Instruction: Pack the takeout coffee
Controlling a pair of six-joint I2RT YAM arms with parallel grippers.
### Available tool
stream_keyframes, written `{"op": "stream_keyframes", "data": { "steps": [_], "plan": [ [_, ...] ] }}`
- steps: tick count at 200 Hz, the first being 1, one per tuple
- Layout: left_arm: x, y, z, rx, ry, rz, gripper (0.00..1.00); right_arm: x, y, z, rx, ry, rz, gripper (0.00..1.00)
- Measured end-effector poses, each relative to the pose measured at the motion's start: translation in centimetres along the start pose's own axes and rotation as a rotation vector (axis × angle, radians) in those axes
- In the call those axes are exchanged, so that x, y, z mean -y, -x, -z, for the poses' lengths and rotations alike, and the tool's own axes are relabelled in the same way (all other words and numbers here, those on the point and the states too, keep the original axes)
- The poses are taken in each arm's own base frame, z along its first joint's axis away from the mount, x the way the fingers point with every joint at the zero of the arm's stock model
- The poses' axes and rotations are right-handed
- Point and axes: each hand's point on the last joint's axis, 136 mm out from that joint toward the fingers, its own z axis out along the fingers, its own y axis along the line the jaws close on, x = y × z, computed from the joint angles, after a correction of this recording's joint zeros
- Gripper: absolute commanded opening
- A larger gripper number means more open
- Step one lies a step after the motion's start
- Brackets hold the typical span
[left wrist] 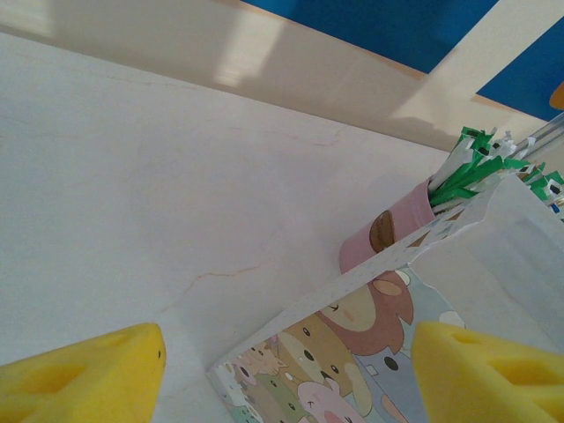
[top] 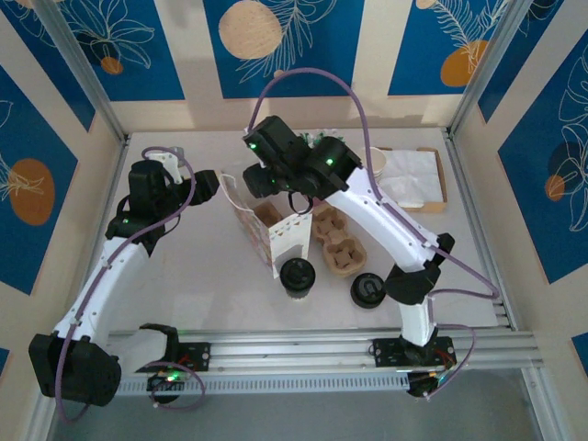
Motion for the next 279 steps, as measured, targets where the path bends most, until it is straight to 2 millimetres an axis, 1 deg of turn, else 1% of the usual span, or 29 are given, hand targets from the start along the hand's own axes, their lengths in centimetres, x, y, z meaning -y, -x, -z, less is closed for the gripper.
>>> {"op": "stream_keyframes", "data": {
  "steps": [14,31,52,68,88,102,116,137,145,160,179,184,188,196,199,213,217,233,251,279],
  "plan": [
    [0.0,0.0,0.0,0.0,0.0,0.0,0.74,0.5,0.7,0.7,0.032,-0.004,-0.014,0.55],
    [0.0,0.0,0.0,0.0,0.0,0.0,0.74,1.5,1.1,1.0,0.051,-0.016,-0.033,0.55],
    [0.0,0.0,0.0,0.0,0.0,0.0,0.74,3.0,1.1,0.3,0.043,-0.044,-0.055,0.56],
    [0.0,0.0,0.0,0.0,0.0,0.0,0.74,3.9,0.6,-0.5,0.02,-0.067,-0.062,0.56],
    [0.0,0.0,0.0,0.0,0.0,0.0,0.74,4.5,0.3,-1.0,0.003,-0.082,-0.066,0.54],
    [-0.1,0.0,0.0,0.001,0.004,0.0,0.74,4.7,0.2,-1.1,0.002,-0.085,-0.068,0.49],
    [-0.1,0.1,0.0,0.004,0.009,-0.001,0.75,4.9,0.2,-1.4,-0.001,-0.09,-0.071,0.42],
    [-0.2,0.2,0.2,0.013,0.019,-0.005,0.79,5.5,-0.2,-2.1,-0.018,-0.092,-0.08,0.33],
    [-0.3,0.4,0.4,0.02,0.026,-0.01,0.81,5.9,-0.4,-2.5,-0.026,-0.089,-0.087,0.28],
    [-0.4,0.6,1.1,0.036,0.041,-0.021,0.83,6.5,-0.8,-2.8,-0.043,-0.071,-0.105,0.19],
    [-0.3,1.0,2.7,0.062,0.057,-0.021,0.84,7.0,-0.9,-2.7,-0.041,-0.026,-0.143,0.13],
    [-0.2,1.1,3.2,0.07,0.055,-0.016,0.84,7.1,-0.9,-2.5,-0.039,-0.012,-0.155,0.13],
    [0.0,1.2,3.7,0.078,0.051,-0.013,0.84,7.1,-0.9,-2.4,-0.038,0.0,-0.161,0.1],
    [0.4,1.4,4.7,0.091,0.043,-0.003,0.84,7.2,-0.9,-2.1,-0.032,0.027,-0.179,0.09],
    [0.5,1.6,4.9,0.096,0.04,-0.001,0.84,7.3,-0.9,-2.0,-0.03,0.033,-0.184,0.06],
    [1.5,2.0,6.6,0.114,0.008,0.02,0.84,7.5,-1.0,-1.5,-0.02,0.085,-0.22,0.02],
    [2.0,2.2,7.1,0.117,-0.01,0.031,0.83,7.6,-1.0,-1.3,-0.018,0.103,-0.239,0.0],
    [3.9,2.7,8.5,0.118,-0.089,0.057,0.83,7.8,-1.0,-0.9,-0.005,0.174,-0.292,0.0],
    [5.9,2.6,9.3,0.086,-0.181,0.094,0.83,8.6,-1.1,-0.9,0.002,0.239,-0.368,0.0],
    [8.5,1.1,9.4,0.008,-0.289,0.118,0.84,9.7,-1.7,-1.9,-0.011,0.32,-0.477,0.0]
  ]
}}
